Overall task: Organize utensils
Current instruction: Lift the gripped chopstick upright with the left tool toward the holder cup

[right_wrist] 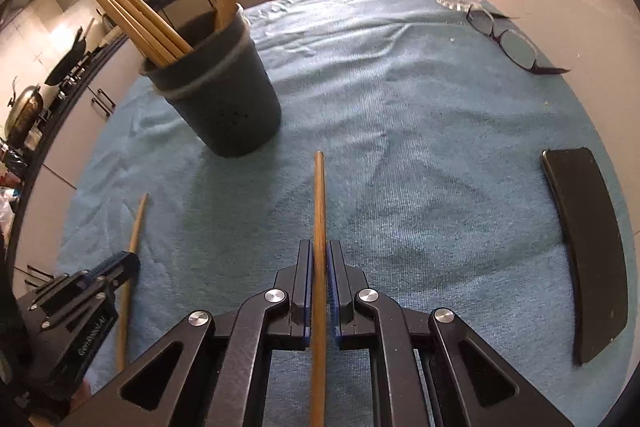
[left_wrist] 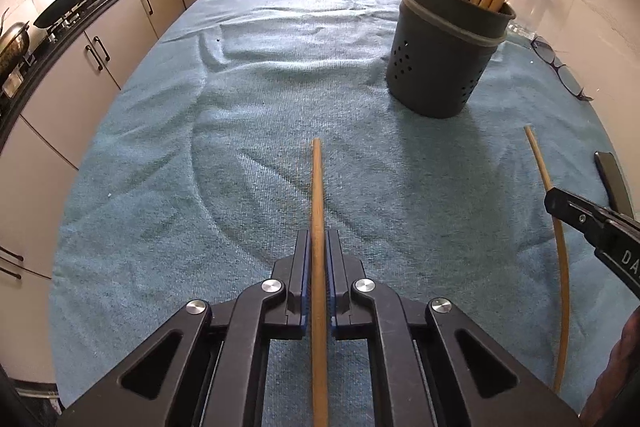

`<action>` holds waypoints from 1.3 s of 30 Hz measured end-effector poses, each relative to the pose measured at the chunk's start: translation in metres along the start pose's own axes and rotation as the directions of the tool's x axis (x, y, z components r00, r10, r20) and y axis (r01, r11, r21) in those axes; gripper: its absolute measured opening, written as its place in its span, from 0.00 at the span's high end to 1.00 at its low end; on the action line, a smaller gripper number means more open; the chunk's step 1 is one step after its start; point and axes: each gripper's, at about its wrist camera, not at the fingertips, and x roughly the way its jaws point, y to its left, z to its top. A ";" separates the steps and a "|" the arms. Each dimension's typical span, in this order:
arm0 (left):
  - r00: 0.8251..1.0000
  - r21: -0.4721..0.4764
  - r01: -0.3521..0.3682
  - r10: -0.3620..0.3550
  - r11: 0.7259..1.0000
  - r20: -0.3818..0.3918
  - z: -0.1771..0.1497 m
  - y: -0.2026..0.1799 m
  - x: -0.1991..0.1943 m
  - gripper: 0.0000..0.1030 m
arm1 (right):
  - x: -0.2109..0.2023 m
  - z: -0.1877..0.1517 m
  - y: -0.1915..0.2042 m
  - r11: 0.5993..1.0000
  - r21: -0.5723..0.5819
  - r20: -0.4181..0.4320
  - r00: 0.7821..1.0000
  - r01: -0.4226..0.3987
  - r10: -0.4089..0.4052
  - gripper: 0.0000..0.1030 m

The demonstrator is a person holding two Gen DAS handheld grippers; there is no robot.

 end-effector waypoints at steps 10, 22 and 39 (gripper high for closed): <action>0.997 -0.019 0.042 -0.041 0.999 0.064 0.003 0.007 -0.032 0.94 | -0.030 0.002 0.003 0.999 0.005 0.077 0.996 -0.039 0.038 0.93; 0.976 -0.048 0.112 -0.101 0.993 0.194 0.009 0.027 -0.091 0.94 | -0.071 -0.002 0.008 0.996 -0.006 0.194 0.977 -0.088 0.087 0.93; 0.953 -0.057 0.142 -0.121 0.988 0.277 0.011 0.035 -0.130 0.94 | -0.113 -0.004 0.014 0.993 -0.050 0.305 0.945 -0.110 0.120 0.93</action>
